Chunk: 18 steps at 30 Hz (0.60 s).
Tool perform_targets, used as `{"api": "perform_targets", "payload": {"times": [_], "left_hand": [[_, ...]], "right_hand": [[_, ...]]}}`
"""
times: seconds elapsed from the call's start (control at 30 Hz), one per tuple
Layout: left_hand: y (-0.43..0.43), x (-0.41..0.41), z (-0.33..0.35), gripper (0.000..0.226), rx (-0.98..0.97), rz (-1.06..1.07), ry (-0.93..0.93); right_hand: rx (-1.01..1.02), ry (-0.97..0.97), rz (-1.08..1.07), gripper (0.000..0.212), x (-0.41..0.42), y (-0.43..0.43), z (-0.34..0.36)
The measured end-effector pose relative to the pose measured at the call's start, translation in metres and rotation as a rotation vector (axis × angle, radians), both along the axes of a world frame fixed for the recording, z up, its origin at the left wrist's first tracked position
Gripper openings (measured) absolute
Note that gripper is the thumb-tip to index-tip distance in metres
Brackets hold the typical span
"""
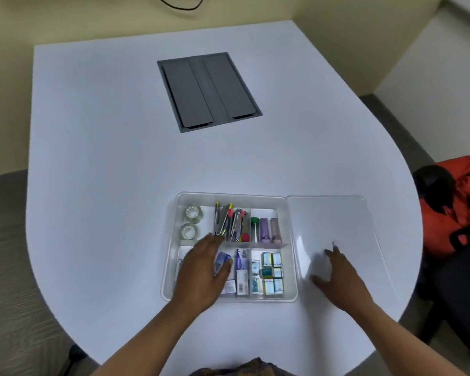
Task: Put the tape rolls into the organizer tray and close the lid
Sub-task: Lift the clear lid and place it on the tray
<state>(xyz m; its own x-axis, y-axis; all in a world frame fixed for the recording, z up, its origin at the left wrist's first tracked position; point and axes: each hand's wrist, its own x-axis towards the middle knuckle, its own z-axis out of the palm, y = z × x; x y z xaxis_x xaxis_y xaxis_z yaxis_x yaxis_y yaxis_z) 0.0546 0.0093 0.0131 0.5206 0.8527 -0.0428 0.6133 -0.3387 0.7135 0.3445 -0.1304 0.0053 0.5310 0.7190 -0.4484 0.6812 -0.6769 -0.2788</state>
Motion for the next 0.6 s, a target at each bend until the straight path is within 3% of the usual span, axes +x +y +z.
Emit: {"api": "perform_targets", "payload": {"times": [0.07, 0.17, 0.37, 0.5, 0.6], "left_hand": [[-0.017, 0.019, 0.003, 0.050, 0.004, -0.089, -0.005], [-0.037, 0.039, 0.003, 0.053, 0.006, -0.190, 0.023], [-0.053, 0.067, 0.004, 0.058, -0.041, -0.274, 0.127], [-0.058, 0.082, 0.010, 0.058, -0.012, -0.257, 0.101], [-0.060, 0.093, 0.012, 0.056, 0.012, -0.263, 0.056]], "right_hand": [[-0.102, -0.010, 0.075, 0.114, -0.002, -0.013, -0.013], [-0.198, -0.064, 0.165, 0.131, -0.009, -0.024, -0.028], [-0.221, -0.199, 0.337, 0.101, -0.016, -0.025, -0.037], [-0.204, -0.180, 0.277, 0.091, -0.012, -0.026, -0.027], [-0.097, -0.269, 0.220, 0.082, 0.004, -0.028, -0.011]]}}
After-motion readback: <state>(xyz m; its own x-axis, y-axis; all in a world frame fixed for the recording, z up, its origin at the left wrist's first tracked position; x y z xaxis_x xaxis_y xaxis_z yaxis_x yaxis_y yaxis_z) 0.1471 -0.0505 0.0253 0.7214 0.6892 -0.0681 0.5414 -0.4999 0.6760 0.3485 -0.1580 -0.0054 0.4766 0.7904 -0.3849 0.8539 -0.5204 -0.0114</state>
